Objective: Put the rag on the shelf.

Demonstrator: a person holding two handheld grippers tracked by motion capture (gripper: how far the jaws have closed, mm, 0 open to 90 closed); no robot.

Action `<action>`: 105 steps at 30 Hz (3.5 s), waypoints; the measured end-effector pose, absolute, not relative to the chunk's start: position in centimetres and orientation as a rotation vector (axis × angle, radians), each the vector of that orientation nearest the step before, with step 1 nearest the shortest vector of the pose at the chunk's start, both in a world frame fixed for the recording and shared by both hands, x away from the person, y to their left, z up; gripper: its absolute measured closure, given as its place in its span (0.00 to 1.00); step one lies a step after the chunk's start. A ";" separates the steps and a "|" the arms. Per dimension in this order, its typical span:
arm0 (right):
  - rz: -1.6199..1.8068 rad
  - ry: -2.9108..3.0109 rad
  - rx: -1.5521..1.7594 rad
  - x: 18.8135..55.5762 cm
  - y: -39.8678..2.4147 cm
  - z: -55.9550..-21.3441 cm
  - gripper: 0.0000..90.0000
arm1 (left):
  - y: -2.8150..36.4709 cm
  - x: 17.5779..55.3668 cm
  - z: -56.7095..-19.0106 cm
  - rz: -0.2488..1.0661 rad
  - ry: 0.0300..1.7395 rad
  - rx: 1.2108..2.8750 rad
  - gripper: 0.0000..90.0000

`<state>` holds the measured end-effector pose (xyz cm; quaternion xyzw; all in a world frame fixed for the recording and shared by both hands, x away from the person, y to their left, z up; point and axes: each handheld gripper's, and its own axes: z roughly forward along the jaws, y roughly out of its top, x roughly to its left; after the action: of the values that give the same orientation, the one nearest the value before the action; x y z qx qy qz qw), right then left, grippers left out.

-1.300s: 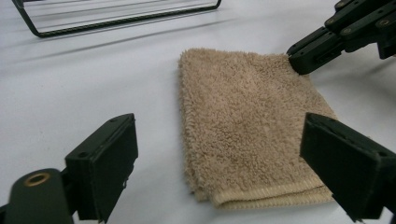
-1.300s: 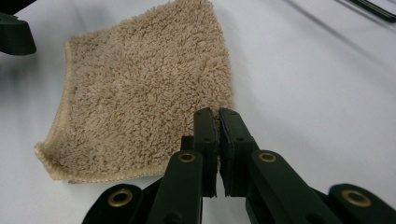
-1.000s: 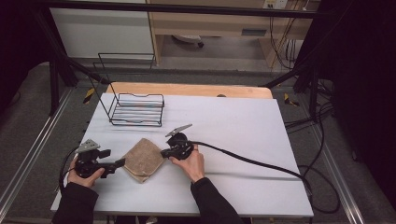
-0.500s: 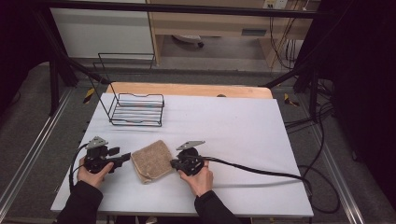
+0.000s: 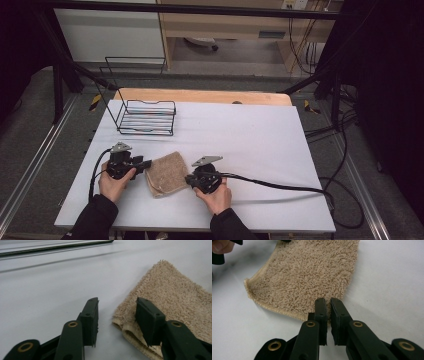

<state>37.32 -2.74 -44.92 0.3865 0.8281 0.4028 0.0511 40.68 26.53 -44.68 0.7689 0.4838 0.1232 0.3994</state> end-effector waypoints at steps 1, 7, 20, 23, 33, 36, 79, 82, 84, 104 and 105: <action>1.226 2.519 1.181 37.3 -2.8 -44.9 0.93 | 26.3 40.7 -44.8 0.303 1.226 1.951 0.60; 1.225 2.518 1.172 37.3 -2.8 -45.0 0.92 | 25.6 40.8 -45.0 0.293 1.223 1.979 0.65; 1.213 2.525 1.157 37.5 -2.8 -44.8 0.82 | 25.2 41.0 -45.1 0.280 1.257 1.965 0.79; 1.223 2.519 1.123 37.8 -3.0 -44.3 0.76 | 25.1 41.0 -45.1 0.260 1.264 1.960 0.88; 1.350 2.468 1.021 41.6 -3.4 -41.9 0.34 | 24.9 40.9 -45.1 0.287 1.236 1.983 0.92; 1.343 2.460 1.018 43.1 -2.8 -41.6 0.26 | 24.8 40.9 -45.2 0.297 1.223 1.990 0.91; 1.172 2.702 1.107 47.5 0.9 -44.3 0.95 | 24.8 40.9 -45.1 0.299 1.218 1.990 0.92; 1.183 2.699 1.101 47.4 0.9 -44.1 0.96 | 25.0 40.9 -45.0 0.287 1.220 1.977 0.93; 1.190 2.691 1.096 47.3 0.8 -43.8 0.96 | 25.2 40.8 -44.8 0.287 1.217 1.962 0.93; 1.321 2.550 0.968 44.0 -0.1 -39.8 0.96 | 25.9 38.6 -41.1 0.370 1.097 1.850 0.94; 1.325 2.543 0.956 43.9 -0.2 -39.6 0.96 | 25.9 38.5 -41.0 0.377 1.092 1.849 0.94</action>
<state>43.87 -0.20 -39.64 0.3156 0.8398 0.4377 0.0593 38.51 25.88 -40.97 0.7519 0.4443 0.1531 0.4625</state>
